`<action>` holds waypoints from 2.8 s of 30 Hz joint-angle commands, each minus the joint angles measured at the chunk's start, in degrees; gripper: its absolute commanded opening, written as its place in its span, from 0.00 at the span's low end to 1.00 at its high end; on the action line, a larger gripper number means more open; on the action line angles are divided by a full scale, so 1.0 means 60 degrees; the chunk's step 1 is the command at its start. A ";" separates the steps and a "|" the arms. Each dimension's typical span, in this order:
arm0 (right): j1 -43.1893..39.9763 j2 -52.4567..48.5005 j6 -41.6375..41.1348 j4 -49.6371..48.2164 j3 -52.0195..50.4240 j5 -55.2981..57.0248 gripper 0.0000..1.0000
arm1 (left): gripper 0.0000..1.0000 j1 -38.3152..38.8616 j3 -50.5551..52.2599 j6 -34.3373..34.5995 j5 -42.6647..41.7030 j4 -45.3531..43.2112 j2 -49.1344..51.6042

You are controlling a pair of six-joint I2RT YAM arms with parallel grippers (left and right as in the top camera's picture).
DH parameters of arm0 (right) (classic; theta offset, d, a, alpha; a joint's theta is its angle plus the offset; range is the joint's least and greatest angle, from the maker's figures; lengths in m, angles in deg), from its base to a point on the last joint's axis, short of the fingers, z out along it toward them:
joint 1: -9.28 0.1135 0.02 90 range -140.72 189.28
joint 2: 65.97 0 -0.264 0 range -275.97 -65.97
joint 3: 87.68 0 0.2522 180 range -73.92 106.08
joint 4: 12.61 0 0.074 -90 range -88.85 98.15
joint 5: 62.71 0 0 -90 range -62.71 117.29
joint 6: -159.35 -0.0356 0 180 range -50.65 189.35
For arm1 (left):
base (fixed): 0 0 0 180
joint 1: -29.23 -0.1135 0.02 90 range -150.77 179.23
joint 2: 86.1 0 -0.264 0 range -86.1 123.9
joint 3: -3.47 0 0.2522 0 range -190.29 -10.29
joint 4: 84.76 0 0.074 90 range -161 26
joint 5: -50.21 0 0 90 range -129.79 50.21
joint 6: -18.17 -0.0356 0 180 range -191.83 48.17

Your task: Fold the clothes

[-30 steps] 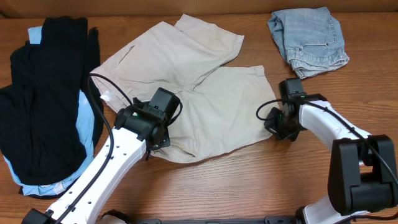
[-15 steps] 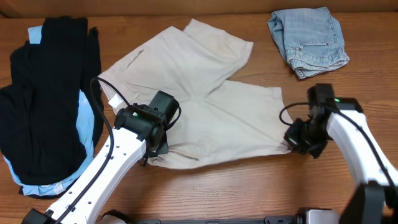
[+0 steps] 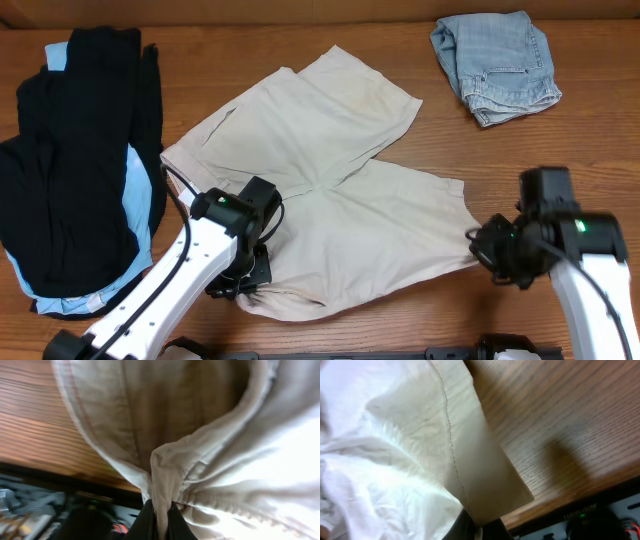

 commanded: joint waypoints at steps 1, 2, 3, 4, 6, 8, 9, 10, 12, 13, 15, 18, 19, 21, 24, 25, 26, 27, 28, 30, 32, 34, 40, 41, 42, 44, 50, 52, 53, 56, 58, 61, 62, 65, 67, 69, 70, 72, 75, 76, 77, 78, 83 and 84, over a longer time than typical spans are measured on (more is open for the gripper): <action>-0.0044 0.1075 -0.0102 0.0160 0.0080 0.0000 0.04 | 0.04 0.0044 0.0033 0.0251 -0.1279 0.0044 -0.0882; -0.0044 0.1439 -0.0102 0.0328 0.0157 0.0000 0.04 | 0.04 0.0102 0.0033 0.0390 -0.1315 0.0131 -0.1147; -0.0044 0.1727 -0.0102 0.0470 0.0255 0.0000 0.04 | 0.04 0.0160 0.0033 0.0623 -0.1268 0.0248 -0.1443; -0.0044 0.1985 -0.0102 0.0648 0.0375 0.0007 0.04 | 0.04 0.0226 0.0033 0.0856 -0.1242 0.0386 -0.1778; -0.0044 0.2404 -0.0098 0.0962 0.0699 0.0015 0.04 | 0.04 0.0372 0.0033 0.1366 -0.1213 0.0663 -0.2524; -0.0044 0.2663 -0.0102 0.1257 0.1184 0.0164 0.04 | 0.04 0.0572 0.0033 0.1883 -0.1224 0.0976 -0.3435; -0.0044 0.2703 -0.0102 0.1370 0.1410 0.0270 0.04 | 0.04 0.0659 0.0033 0.2069 -0.1224 0.1093 -0.3796; -0.0044 0.2707 -0.0102 0.1512 0.1716 0.0419 0.04 | 0.04 0.0772 0.0033 0.2320 -0.1220 0.1231 -0.4248; -0.0047 0.2670 -0.0098 0.1679 0.2350 0.0659 0.04 | 0.04 0.0965 0.0033 0.2736 -0.1217 0.1428 -0.5056; -0.0047 0.2626 -0.0098 0.1668 0.2590 0.0732 0.04 | 0.04 0.1027 0.0033 0.2911 -0.1169 0.1479 -0.5410; -0.0044 0.2459 -0.0091 0.1392 0.2962 0.0947 0.04 | 0.04 0.1045 0.0033 0.3158 -0.0798 0.1523 -0.6003; -0.0044 0.1978 0.0102 0.0433 0.3071 0.0998 0.04 | 0.04 0.1042 0.0033 0.3501 0.0127 0.1475 -0.6375; -0.0044 0.1727 0.0277 0.0011 0.3071 0.0958 0.04 | 0.04 0.1042 0.0033 0.3646 0.0583 0.1432 -0.6386; -0.0044 0.1100 0.0557 -0.0900 0.3071 0.0841 0.04 | 0.04 0.1042 0.0033 0.3759 0.1308 0.1166 -0.6306; -0.0040 0.0007 0.0980 -0.2364 0.3071 0.0401 0.04 | 0.04 0.1042 0.0033 0.3756 0.2295 0.0372 -0.6073; -0.0015 -0.0386 0.1104 -0.2863 0.3071 0.0291 0.04 | 0.04 0.1035 0.0033 0.3756 0.2623 0.0102 -0.5974; 0.0033 -0.0769 0.1162 -0.3359 0.3071 0.0226 0.04 | 0.04 0.1016 0.0033 0.3759 0.2973 -0.0142 -0.5869; 0.0098 -0.1151 0.1300 -0.3880 0.3071 0.0120 0.04 | 0.04 0.1013 0.0033 0.3767 0.3381 -0.0375 -0.5745; 0.0186 -0.1541 0.1351 -0.4419 0.3071 0.0073 0.04 | 0.04 0.1013 0.0033 0.3821 0.3843 -0.0576 -0.5610; 0.0390 -0.2280 0.1402 -0.5493 0.3071 0.0066 0.04 | 0.04 0.1005 0.0033 0.4124 0.4801 -0.0852 -0.5286; 0.0656 -0.2969 0.1563 -0.6535 0.3075 0.0029 0.04 | 0.04 0.1005 0.0033 0.4386 0.5676 -0.1045 -0.4878; 0.0962 -0.3654 0.1563 -0.7395 0.3082 0.0033 0.04 | 0.04 0.0980 0.0033 0.4656 0.6400 -0.1118 -0.4408; 0.1690 -0.5428 0.1563 -0.9351 0.3082 0.0076 0.04 | 0.04 0.0262 0.0036 0.4881 0.7614 -0.2018 -0.2914; 0.1785 -0.5712 0.1563 -0.9734 0.3082 0.0076 0.04 | 0.04 0.0036 0.0036 0.4874 0.7734 -0.2364 -0.2590; 0.1865 -0.5952 0.1563 -1.0058 0.3082 0.0087 0.04 | 0.04 -0.0138 0.0036 0.4863 0.7792 -0.2626 -0.2339; 0.2000 -0.6393 0.1563 -1.0663 0.3082 0.0117 0.04 | 0.04 -0.0627 0.0036 0.4714 0.7821 -0.3362 -0.1712; 0.2299 -0.7475 0.1559 -1.2203 0.3082 0.0117 0.04 | 0.04 -0.2095 0.0036 0.4339 0.7828 -0.5781 0.0153; 0.2422 -0.7745 0.1563 -1.2724 0.3082 0.0160 0.04 | 0.04 -0.2495 0.0036 0.3923 0.7759 -0.6812 0.0667; 0.2484 -0.7865 0.1559 -1.2965 0.3082 0.0233 0.04 | 0.04 -0.2663 0.0036 0.3738 0.7683 -0.7300 0.0874; 0.2674 -0.8182 0.1563 -1.3679 0.3082 0.0503 0.04 | 0.04 -0.3024 0.0036 0.3228 0.7326 -0.8593 0.1377; 0.2761 -0.8382 0.1559 -1.4043 0.3082 0.0506 0.04 | 0.13 -0.3126 0.0036 0.3031 0.7133 -0.9143 0.1606; 0.2914 -0.8674 0.1559 -1.4480 0.3082 0.0510 0.72 | 0.97 -0.3166 0.0036 0.2965 0.7155 -0.9541 0.1792; 0.2947 -0.8735 0.1559 -1.4517 0.3082 0.0517 1.00 | 1.00 -0.3169 0.0036 0.2856 0.7176 -0.9610 0.1800; 0.2958 -0.8735 0.1559 -1.4233 0.3082 0.0612 1.00 | 1.00 -0.3220 0.0007 0.1803 0.7165 -1.0007 0.1785; 0.2874 -0.8630 0.1559 -1.3835 0.3082 0.0612 1.00 | 1.00 -0.3268 -0.0138 0.1024 0.7093 -1.0021 0.1774; 0.2677 -0.8389 0.1559 -1.3074 0.3082 0.0608 1.00 | 1.00 -0.3344 -0.0364 0.0259 0.6696 -0.9854 0.1727; 0.2561 -0.8262 0.1563 -1.2644 0.3082 0.0612 1.00 | 1.00 -0.3399 -0.0506 0.0040 0.6444 -0.9679 0.1694; 0.2280 -0.7996 0.1563 -1.1686 0.3082 0.0612 1.00 | 1.00 -0.3523 -0.0834 -0.0233 0.5901 -0.9238 0.1625; 0.1898 -0.7839 0.1570 -1.0408 0.3082 0.0608 1.00 | 1.00 -0.3668 -0.1443 -0.0900 0.5122 -0.8429 0.1566; 0.1821 -0.7839 0.1570 -1.0007 0.3078 0.0612 1.00 | 1.00 -0.3672 -0.1632 -0.1198 0.4914 -0.8185 0.1566; 0.1767 -0.7850 0.1610 -0.9653 0.3071 0.0616 1.00 | 1.00 -0.3672 -0.1796 -0.1545 0.4732 -0.7960 0.1566; 0.1738 -0.7898 0.1763 -0.9373 0.3060 0.0612 1.00 | 1.00 -0.3672 -0.1942 -0.1898 0.4550 -0.7756 0.1566; 0.1814 -0.8145 0.2098 -0.9205 0.3060 0.0382 0.98 | 1.00 -0.3661 -0.2091 -0.2514 0.3909 -0.7311 0.1566; 0.1847 -0.8233 0.2098 -0.9205 0.3060 0.0324 0.95 | 1.00 -0.3665 -0.2091 -0.2517 0.3781 -0.7213 0.1566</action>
